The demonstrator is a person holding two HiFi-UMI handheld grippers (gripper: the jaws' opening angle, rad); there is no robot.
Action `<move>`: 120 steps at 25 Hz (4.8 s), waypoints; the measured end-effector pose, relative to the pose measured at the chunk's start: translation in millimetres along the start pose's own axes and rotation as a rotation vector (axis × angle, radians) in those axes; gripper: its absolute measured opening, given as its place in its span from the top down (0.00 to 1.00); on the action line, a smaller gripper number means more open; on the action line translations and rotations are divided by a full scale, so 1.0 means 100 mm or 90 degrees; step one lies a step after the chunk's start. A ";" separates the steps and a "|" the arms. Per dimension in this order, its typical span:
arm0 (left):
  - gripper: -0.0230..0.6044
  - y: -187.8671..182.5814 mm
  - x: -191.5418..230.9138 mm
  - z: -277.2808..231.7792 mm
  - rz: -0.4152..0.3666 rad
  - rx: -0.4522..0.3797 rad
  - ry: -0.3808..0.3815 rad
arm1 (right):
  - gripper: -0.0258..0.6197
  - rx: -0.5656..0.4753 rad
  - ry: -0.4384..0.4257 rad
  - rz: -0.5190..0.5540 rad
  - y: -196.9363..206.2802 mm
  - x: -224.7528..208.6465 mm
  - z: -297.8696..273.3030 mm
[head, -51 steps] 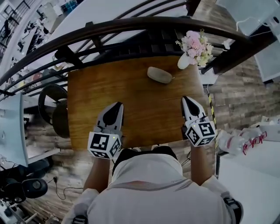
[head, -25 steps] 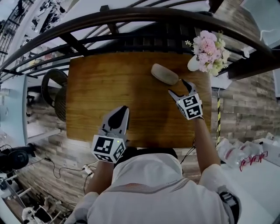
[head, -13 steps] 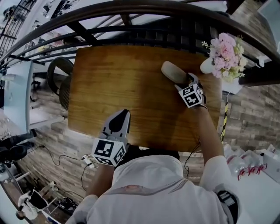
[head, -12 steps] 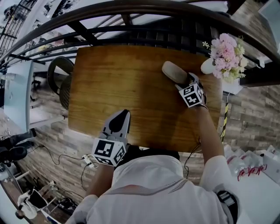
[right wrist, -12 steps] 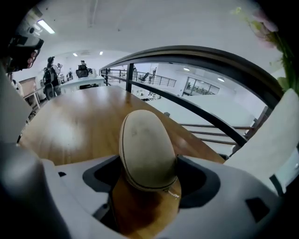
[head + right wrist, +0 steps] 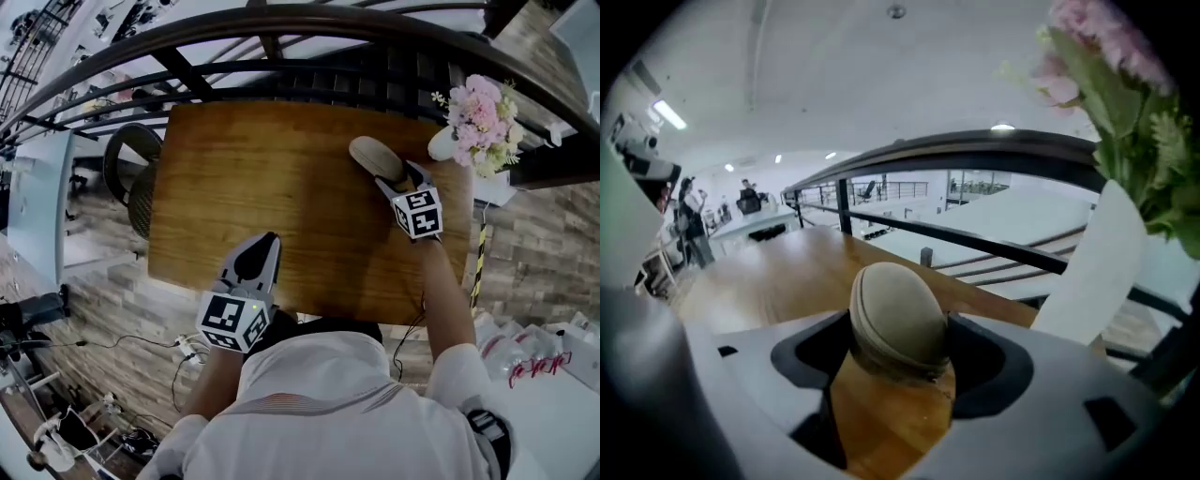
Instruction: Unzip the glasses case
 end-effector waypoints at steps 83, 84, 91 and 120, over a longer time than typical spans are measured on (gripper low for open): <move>0.45 -1.50 -0.64 0.99 0.173 -0.240 0.584 | 0.41 -0.423 -0.653 -0.444 -2.25 2.43 2.79; 0.45 -1.52 -0.60 0.95 0.187 -0.234 0.566 | 0.41 -0.417 -0.611 -0.404 -2.23 2.40 2.78; 0.45 -1.57 -0.54 0.87 0.189 -0.215 0.502 | 0.50 -0.249 -0.375 -0.107 -1.99 2.62 2.48; 0.46 -1.42 -0.47 0.81 0.165 -0.193 0.431 | 0.88 -0.082 -0.141 0.158 -1.73 2.67 2.07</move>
Point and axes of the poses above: the fingertips, and each gripper's own axes: z backward along the fingers, x to its left, y out of its underside, the point moved 1 cm from there along z, backward along the fingers, and after that the axes turned 4 degrees about z, right-handed, at the moved point
